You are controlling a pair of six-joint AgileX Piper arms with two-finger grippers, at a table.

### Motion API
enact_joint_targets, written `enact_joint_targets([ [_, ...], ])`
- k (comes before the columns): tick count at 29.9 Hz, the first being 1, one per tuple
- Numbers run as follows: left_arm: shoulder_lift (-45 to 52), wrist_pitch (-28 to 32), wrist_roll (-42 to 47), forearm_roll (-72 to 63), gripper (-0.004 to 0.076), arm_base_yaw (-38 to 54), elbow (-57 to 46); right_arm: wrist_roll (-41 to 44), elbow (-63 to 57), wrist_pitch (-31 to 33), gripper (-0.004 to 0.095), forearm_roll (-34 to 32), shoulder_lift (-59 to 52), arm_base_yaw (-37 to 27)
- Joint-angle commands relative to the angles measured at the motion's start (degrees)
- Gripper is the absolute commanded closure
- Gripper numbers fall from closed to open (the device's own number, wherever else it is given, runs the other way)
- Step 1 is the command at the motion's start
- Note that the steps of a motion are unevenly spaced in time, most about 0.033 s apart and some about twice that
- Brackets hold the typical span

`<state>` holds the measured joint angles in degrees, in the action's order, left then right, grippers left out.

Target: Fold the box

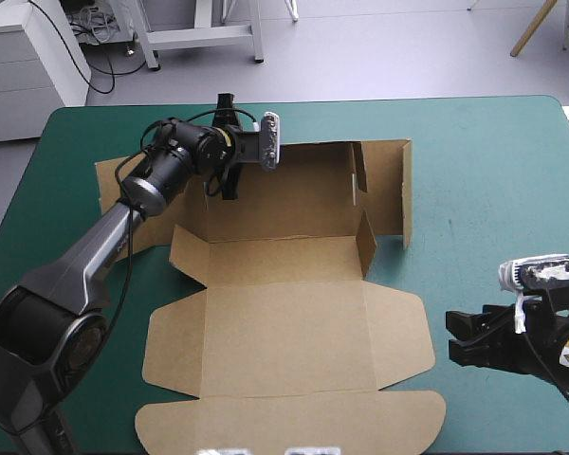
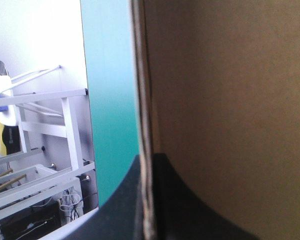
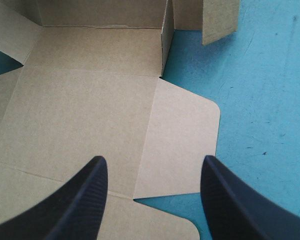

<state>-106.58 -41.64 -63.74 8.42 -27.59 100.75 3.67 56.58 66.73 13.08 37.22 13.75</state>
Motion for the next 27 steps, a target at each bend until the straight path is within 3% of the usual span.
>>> enact_joint_targets([
  [1,3.6,1.4,4.1,2.1,0.0734,-3.3,1.9,0.8,1.1,-4.8,0.0399,0.0,1.9,-0.4],
  [4,4.7,-0.6,12.0,6.8,0.0734,-5.8,0.8,0.3,1.1,-7.3,0.0400,-0.9,3.4,-0.4],
  [10,9.7,1.1,13.8,11.4,0.0734,-11.0,-8.6,-6.0,1.1,-8.0,0.0399,4.7,9.0,-0.4],
  [13,12.6,1.2,22.7,18.4,0.0734,-14.0,-13.1,-6.6,1.2,-9.7,0.0399,4.5,11.1,-0.4],
  [16,15.1,0.1,31.3,24.9,0.0734,-17.2,-16.5,-6.2,1.8,-10.3,0.0399,2.0,12.6,-0.4],
  [23,18.4,-3.9,39.6,33.0,0.0734,-25.0,-20.7,-3.7,9.2,-12.0,0.0399,-5.6,14.4,-0.4],
  [27,18.5,-3.5,44.6,33.6,0.0734,-26.9,-22.9,-3.7,18.7,-6.9,0.0399,-11.9,19.2,-0.4],
])
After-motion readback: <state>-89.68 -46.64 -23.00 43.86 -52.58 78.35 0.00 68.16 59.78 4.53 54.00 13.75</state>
